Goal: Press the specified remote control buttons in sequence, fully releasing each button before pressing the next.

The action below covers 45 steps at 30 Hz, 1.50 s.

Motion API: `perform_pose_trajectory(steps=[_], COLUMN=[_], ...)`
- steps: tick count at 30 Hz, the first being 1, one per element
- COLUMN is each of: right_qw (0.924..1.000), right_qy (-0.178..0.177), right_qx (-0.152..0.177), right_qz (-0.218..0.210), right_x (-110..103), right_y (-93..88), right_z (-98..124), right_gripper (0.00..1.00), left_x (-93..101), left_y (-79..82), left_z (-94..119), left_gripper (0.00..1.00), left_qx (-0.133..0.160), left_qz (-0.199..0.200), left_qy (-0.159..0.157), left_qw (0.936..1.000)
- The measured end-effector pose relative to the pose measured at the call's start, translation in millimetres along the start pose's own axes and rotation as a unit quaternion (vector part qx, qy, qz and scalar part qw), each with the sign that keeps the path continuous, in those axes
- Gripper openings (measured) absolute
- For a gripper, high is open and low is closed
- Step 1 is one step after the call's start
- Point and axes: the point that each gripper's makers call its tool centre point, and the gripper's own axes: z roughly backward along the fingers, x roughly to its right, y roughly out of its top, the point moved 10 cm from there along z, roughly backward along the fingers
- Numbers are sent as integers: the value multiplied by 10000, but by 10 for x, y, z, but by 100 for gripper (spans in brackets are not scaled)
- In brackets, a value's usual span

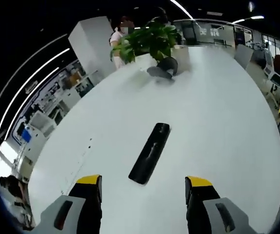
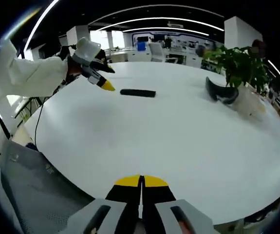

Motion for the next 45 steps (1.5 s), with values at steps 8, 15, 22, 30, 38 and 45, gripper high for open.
perform_pose_trajectory(steps=[8,15,22,30,38,45], right_qw=[9998,9996,9994,9992,9991,9993], right_qy=[38,45,34,17,62,74], right_qx=[-186,-253,-330,-386,-406,-349], right_qz=[-31,-63,-82,-87,-93,-105], right_x=[-5,-10,-17,-21,-37,-35], right_y=[3,14,5,-4,-15,-11], right_z=[-38,-44,-45,-42,-37,-29], right_gripper=[0,0,0,0,0,0], left_x=[-168,-281,-350,-409,-456,-447], left_y=[30,-35,-91,-78,-51,-41], left_z=[-214,-431,-638,-772,-781,-772], left_gripper=[61,52,49,40,34,25], left_qx=[-227,-640,-974,-1335,-1482,-1505], left_qz=[-247,-432,-294,95,-280,-675], left_qy=[-365,-814,-1304,-1771,-1929,-2038], left_qw=[9988,9937,9862,9750,9696,9650])
